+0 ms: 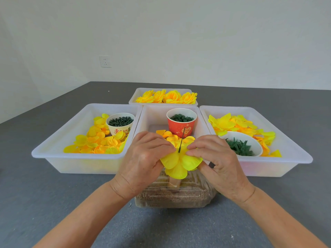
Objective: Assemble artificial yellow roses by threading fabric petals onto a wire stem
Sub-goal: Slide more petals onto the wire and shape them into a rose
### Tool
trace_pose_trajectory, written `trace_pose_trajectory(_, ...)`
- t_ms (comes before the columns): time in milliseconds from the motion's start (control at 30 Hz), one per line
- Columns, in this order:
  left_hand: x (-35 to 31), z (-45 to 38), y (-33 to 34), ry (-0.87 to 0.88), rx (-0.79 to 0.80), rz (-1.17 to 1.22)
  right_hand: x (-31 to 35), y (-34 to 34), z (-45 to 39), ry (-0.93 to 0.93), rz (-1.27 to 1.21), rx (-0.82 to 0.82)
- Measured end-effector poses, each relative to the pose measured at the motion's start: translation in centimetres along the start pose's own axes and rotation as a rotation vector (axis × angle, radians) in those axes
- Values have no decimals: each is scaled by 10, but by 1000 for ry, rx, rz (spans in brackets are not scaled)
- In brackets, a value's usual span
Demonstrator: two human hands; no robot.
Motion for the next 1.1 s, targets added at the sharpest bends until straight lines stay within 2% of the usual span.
trace_pose_trajectory(400, 6, 5, 0, 18, 54, 1, -3, -1, 6, 0, 69, 80)
trace_pose_trajectory(667, 9, 7, 0, 21, 81, 24, -2, -4, 5, 26, 22, 108)
trace_pose_trajectory(933, 6, 7, -4, 4, 53, 28, 4, -12, 3, -36, 83, 19)
trace_pose_trajectory(1100, 1, 4, -9, -24, 33, 45, 6, -14, 0, -14, 68, -1)
Point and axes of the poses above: each hand's wrist, its own z-axis away from the middle knuckle, its own y-axis out of the palm, x = y × z, the point moved 2 cm from there along -z, towards the middle knuckle, and after that the axes turned 10 degrees about x, right-handed, at the moved point
